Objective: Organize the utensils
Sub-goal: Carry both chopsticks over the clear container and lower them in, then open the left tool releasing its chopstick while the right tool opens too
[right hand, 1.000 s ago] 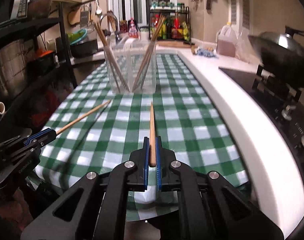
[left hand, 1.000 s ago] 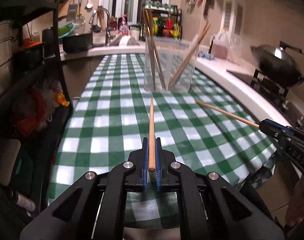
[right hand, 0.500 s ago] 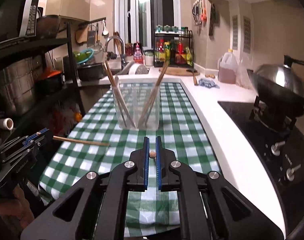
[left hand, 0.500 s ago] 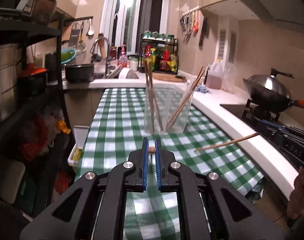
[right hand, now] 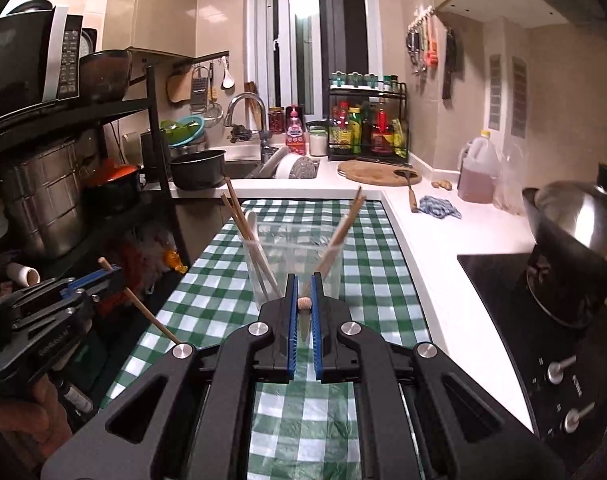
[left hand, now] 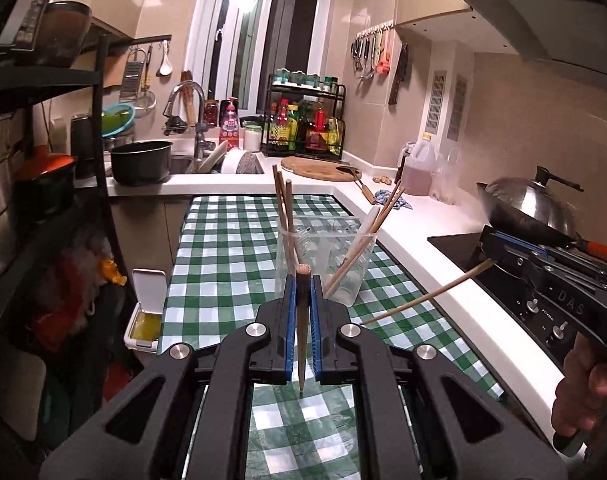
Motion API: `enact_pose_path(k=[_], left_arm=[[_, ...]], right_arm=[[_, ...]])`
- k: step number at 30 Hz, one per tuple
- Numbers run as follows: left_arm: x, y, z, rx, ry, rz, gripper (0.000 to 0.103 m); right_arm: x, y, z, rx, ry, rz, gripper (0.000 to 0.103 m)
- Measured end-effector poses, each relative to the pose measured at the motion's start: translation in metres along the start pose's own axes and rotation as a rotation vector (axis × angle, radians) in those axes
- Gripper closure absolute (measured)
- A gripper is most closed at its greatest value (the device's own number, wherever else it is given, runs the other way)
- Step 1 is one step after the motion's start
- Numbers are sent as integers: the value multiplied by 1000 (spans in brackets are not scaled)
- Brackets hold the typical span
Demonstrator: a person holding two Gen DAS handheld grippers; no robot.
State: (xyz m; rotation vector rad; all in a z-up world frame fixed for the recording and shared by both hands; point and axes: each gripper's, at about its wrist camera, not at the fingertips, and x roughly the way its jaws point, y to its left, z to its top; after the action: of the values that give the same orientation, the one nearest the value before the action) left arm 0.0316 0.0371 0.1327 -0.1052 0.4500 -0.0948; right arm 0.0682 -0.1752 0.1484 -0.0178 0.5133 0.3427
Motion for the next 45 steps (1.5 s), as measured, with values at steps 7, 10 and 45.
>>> enact_pose_path(k=[7,10,45], left_arm=[[8,-2,21,-1,21,-16,96],[11,2,36,-5,22,-29,96],[138,16,129,-27,31,-58,79]], right_arm=[[9,5,24,-31,41,18,97],[12,4,36,-57,51,37,97],[141,-26,123,-21,27,52,79]])
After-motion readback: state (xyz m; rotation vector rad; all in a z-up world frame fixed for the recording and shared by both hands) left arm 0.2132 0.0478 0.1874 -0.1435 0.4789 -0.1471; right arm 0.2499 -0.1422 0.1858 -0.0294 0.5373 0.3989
